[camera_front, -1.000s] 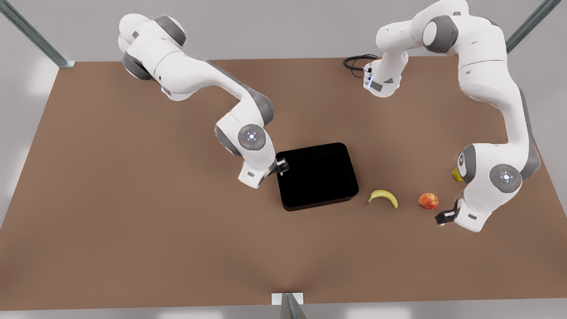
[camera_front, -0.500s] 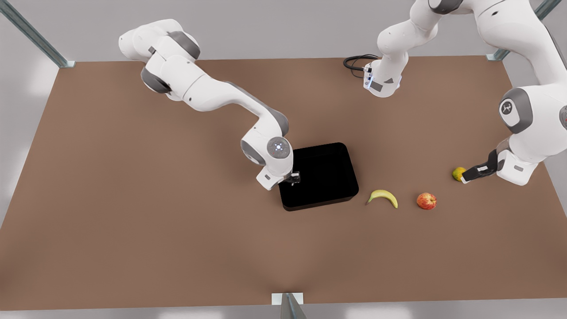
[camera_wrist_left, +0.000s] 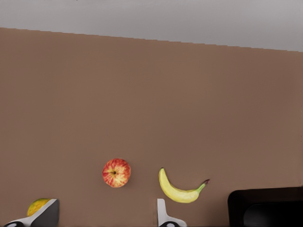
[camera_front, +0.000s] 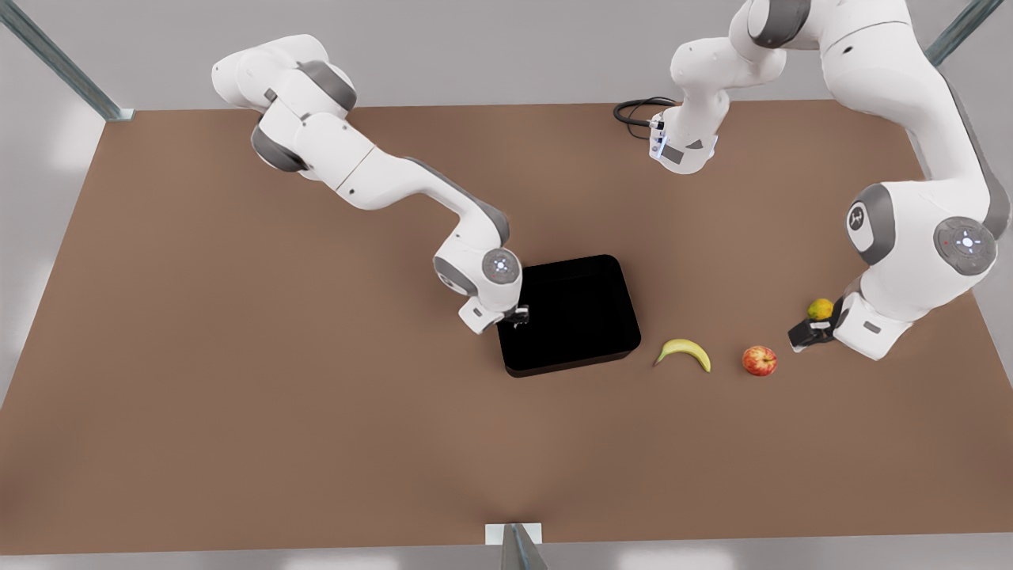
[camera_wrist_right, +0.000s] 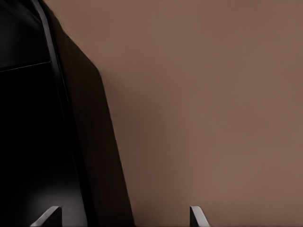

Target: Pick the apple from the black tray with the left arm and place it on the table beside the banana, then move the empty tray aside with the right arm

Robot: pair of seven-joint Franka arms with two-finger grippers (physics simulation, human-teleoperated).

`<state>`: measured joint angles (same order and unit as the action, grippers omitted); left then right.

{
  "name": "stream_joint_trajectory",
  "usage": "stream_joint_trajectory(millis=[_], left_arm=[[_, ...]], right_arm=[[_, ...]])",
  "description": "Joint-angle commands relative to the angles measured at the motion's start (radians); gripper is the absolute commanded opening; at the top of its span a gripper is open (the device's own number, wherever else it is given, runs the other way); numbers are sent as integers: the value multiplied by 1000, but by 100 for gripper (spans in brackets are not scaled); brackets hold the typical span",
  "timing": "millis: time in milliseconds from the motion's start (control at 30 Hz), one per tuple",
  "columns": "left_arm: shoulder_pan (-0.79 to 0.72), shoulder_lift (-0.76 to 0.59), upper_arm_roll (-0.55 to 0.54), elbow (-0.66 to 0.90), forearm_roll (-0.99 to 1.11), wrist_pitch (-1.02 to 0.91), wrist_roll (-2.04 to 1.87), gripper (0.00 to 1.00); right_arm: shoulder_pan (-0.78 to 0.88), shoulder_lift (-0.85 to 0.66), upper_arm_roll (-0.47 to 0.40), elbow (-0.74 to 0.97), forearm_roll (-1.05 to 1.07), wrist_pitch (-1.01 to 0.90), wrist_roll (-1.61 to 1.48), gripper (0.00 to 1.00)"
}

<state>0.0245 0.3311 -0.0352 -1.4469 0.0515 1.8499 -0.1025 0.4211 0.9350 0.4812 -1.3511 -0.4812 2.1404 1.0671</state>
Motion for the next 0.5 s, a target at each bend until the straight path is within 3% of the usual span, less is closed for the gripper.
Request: stream_joint_trajectory(millis=[0, 167, 467], left_arm=[[-26, 2, 21, 2, -27, 0, 49, 100], [-55, 5, 21, 3, -25, 0, 70, 100], [-58, 6, 23, 2, -18, 0, 67, 100]], right_arm=[[-4, 2, 1, -3, -2, 67, 27, 100], [-28, 4, 11, -2, 6, 64, 20, 85], [-51, -1, 51, 0, 9, 53, 31, 47]])
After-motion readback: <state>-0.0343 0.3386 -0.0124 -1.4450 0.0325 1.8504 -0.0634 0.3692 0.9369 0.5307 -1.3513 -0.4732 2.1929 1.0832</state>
